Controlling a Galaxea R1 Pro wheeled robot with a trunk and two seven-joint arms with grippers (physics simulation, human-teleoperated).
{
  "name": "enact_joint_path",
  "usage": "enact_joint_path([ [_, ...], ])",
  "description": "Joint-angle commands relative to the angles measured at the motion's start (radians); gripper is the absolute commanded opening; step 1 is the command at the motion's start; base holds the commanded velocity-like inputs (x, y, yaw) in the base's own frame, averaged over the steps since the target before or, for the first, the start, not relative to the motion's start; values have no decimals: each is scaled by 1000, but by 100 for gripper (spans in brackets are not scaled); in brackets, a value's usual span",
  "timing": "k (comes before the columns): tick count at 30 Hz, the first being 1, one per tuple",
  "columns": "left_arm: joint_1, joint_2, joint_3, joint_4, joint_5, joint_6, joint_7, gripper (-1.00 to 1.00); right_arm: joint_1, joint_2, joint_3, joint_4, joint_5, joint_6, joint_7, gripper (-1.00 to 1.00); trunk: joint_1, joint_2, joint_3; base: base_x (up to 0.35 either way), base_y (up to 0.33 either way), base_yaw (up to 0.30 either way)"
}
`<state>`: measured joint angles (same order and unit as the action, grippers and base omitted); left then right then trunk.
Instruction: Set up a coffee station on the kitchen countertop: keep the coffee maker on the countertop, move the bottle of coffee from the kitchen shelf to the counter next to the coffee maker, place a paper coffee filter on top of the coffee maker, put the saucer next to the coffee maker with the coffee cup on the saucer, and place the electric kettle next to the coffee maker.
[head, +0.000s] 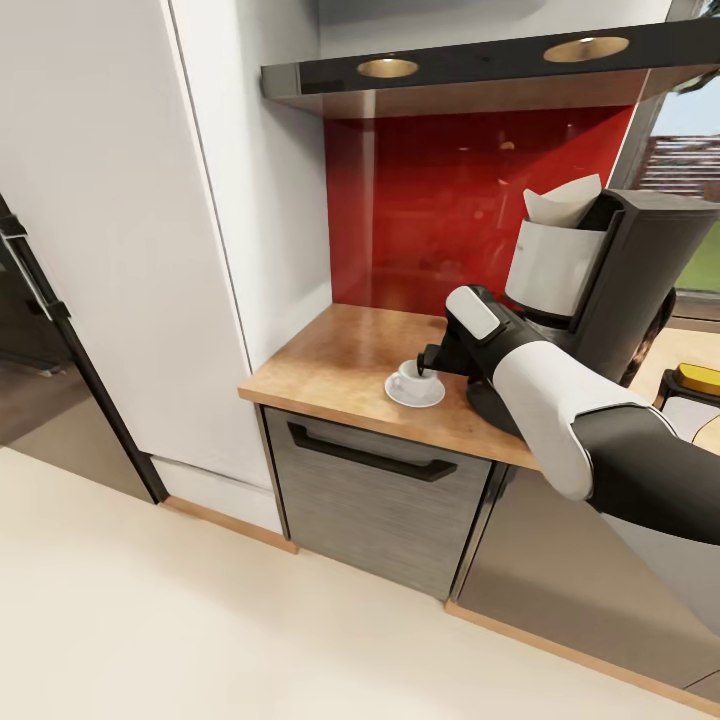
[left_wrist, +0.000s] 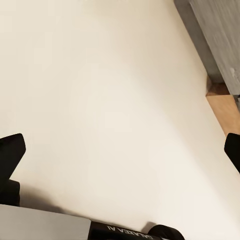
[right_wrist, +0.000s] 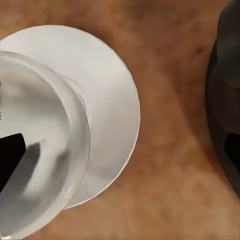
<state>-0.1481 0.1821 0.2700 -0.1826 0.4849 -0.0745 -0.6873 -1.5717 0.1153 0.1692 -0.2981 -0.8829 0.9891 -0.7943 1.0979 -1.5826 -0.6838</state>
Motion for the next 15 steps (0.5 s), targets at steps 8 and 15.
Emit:
enact_joint_path([
  [8,-1,0,-3,2,4,-4,-2,100,-1,-1,7,-1,-11,3,-8,100,0,0,-1,0,0,0],
  [15,-1,0,-3,2,4,-5,-1,100,-1,0,7,-1,-11,3,-8,100,0,0,-1,0,0,0],
])
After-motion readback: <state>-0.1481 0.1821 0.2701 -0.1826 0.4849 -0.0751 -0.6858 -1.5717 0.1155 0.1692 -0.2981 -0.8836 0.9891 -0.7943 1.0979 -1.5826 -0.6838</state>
